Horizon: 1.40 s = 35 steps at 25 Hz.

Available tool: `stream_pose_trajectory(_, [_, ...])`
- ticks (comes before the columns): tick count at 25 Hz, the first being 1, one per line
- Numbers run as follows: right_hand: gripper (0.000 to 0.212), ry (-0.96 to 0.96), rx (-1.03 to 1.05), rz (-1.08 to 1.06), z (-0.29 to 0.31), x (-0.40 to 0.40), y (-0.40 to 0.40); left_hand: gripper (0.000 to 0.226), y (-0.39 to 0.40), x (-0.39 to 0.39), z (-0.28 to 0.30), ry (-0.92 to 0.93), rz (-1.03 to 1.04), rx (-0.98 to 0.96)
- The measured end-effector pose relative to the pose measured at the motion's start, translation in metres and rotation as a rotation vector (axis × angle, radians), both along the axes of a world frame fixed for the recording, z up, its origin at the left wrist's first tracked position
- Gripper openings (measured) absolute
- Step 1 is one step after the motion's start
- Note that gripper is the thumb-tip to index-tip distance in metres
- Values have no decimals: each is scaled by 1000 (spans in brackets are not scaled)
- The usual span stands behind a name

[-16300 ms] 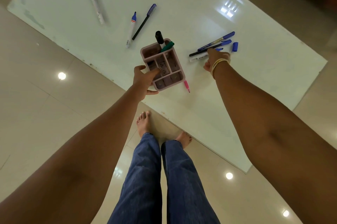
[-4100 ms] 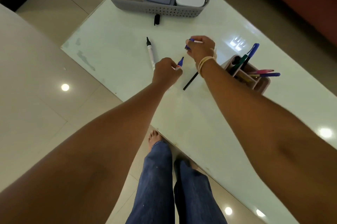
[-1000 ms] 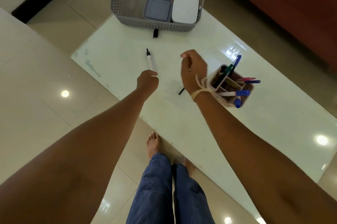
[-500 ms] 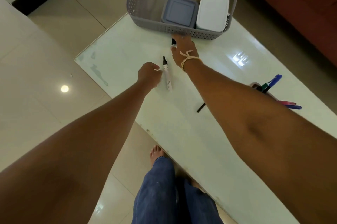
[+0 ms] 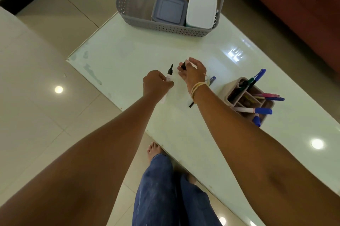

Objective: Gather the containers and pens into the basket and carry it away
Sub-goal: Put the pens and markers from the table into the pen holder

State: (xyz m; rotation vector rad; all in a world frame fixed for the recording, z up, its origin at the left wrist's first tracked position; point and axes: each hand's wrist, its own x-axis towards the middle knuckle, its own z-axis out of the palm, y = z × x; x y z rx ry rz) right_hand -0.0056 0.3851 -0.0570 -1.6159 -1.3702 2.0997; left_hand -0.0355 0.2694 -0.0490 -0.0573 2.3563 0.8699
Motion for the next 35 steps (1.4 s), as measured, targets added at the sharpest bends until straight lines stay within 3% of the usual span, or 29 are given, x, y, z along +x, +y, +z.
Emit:
stream_pose_trajectory(2, [23,124,-219,-108,15,16,6,22,2,15,17,38,-21,74])
stream_pose_trajectory(4, [26,215,-292,-117,31,30,12,22,7,27,32,65,-54,112])
stream_pose_trajectory(17, [26,312,-68,112,65,101,25,21,31,93,75,110,-57,188])
stream_pose_trajectory(23, [20,343,-95,87,78,116,33,20,41,105,86,-44,40,347])
stream_pose_trajectory(31, [17,355,-13,25,101,149,57,23,63,130,104,-383,162,582])
stream_pose_trajectory(35, [12,317,95,3,111,173,66,22,80,157,101,-384,165,641])
